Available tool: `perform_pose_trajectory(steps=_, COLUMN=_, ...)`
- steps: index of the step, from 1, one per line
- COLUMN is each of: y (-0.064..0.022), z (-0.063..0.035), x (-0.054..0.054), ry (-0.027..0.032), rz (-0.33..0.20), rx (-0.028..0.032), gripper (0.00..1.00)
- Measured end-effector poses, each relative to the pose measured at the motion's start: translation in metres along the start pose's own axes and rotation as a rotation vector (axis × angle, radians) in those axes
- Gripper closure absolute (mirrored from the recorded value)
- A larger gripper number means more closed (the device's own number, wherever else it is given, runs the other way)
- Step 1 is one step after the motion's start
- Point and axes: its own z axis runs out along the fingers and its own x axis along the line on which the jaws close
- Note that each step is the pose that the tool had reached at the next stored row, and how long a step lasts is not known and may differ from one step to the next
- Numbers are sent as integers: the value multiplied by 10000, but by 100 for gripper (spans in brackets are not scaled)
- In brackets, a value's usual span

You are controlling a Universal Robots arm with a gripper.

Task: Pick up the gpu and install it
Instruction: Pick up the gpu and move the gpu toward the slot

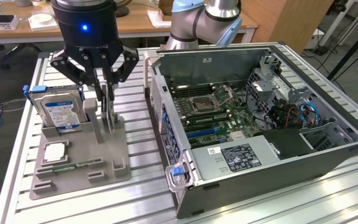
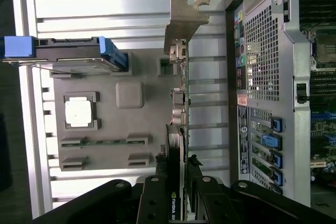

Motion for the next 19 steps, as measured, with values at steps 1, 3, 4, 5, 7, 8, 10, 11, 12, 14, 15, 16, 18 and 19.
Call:
perform_pose_trajectory(steps=1, y=0, z=-11, x=0, ry=0, rz=0, rx=1, gripper=74)
perform_pose_trajectory(steps=3, y=1, z=-33, x=-1, ry=0, rz=0, rx=3, gripper=74)
perform_pose_trajectory(steps=4, y=1, z=-42, x=-1, ry=0, rz=0, rx=3, gripper=74)
perform_pose_trajectory(steps=5, y=1, z=-51, x=-1, ry=-1, rz=0, rx=3, gripper=74)
perform_pose_trajectory(steps=7, y=2, z=-70, x=-1, ry=0, rz=0, rx=4, gripper=74)
perform_pose_trajectory(steps=8, y=2, z=-81, x=-2, ry=0, rz=0, rx=5, gripper=74)
perform_pose_trajectory(steps=10, y=2, z=-100, x=-2, ry=0, rz=0, rx=6, gripper=74)
perform_pose_trajectory(steps=11, y=2, z=-108, x=-2, ry=-1, rz=0, rx=6, gripper=74)
perform_pose_trajectory(steps=12, y=3, z=-117, x=-2, ry=-1, rz=0, rx=7, gripper=74)
perform_pose_trajectory(steps=14, y=3, z=-134, x=-3, ry=0, rz=0, rx=9, gripper=74)
perform_pose_trajectory(steps=15, y=3, z=-143, x=-3, ry=0, rz=0, rx=10, gripper=74)
perform_pose_trajectory(steps=16, y=3, z=-151, x=-3, ry=-1, rz=0, rx=11, gripper=74)
perform_pose_trajectory(steps=18, y=4, z=-167, x=-4, ry=-1, rz=-1, rx=13, gripper=74)
perform_pose_trajectory(steps=19, y=4, z=-174, x=-4, ry=-1, rz=-1, rx=14, gripper=74)
